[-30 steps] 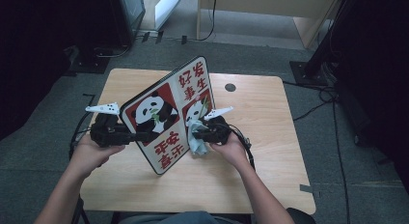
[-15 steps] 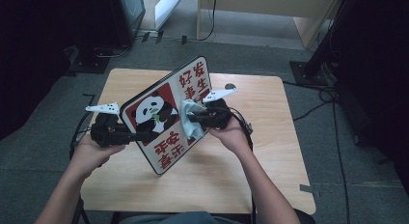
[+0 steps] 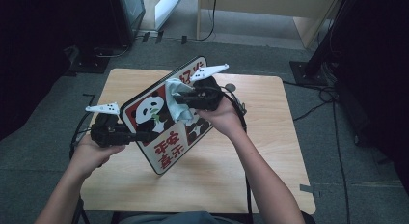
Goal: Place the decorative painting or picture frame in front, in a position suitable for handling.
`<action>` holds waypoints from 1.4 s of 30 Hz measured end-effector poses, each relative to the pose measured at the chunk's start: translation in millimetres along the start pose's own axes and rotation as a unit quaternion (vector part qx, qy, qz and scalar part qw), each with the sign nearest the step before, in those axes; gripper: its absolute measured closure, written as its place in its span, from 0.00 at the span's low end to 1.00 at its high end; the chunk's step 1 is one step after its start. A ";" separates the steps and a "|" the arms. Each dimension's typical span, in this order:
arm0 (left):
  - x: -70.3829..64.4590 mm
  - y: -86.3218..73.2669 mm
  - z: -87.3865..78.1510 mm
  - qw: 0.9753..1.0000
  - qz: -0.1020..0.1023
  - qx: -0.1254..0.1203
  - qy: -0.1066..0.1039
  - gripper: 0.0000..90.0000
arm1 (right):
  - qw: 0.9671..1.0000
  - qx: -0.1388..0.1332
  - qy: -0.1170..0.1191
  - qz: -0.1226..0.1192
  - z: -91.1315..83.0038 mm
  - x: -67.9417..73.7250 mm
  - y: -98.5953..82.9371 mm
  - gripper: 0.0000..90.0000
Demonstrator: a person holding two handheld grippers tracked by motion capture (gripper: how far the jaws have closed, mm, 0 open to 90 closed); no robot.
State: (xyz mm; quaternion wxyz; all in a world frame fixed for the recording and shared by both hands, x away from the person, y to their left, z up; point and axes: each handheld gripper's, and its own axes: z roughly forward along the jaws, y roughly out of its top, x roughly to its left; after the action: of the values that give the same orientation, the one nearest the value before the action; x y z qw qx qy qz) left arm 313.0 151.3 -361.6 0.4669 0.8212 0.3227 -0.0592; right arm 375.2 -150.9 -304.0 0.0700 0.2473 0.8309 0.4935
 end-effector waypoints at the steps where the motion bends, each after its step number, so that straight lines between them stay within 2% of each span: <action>1: 0.0 0.0 0.0 1.000 0.000 0.000 0.000 0.78 | 1.000 -0.001 -0.002 -0.005 -0.2 0.8 4.8 0.91; 6: 0.2 -0.4 0.0 1.000 0.000 -0.001 0.000 0.78 | 1.000 -0.003 -0.006 -0.012 -0.1 5.9 21.8 0.91; 13: -0.3 -0.4 0.1 1.000 -0.001 -0.001 0.001 0.78 | 1.000 -0.002 -0.008 -0.012 4.4 5.0 21.8 0.91; 22: -0.1 -0.6 0.3 1.000 -0.002 -0.002 0.000 0.78 | 1.000 -0.001 -0.009 -0.019 8.2 4.5 15.0 0.91; 42: 0.0 -0.4 0.4 1.000 -0.002 -0.001 0.000 0.78 | 1.000 0.005 0.003 0.007 18.0 0.0 -21.2 0.91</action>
State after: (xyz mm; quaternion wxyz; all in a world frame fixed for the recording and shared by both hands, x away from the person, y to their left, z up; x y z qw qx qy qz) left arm 312.9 151.2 -362.1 0.4680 0.8197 0.3247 -0.0600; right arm 374.5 -145.1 -331.2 0.0629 0.2522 0.8318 0.4904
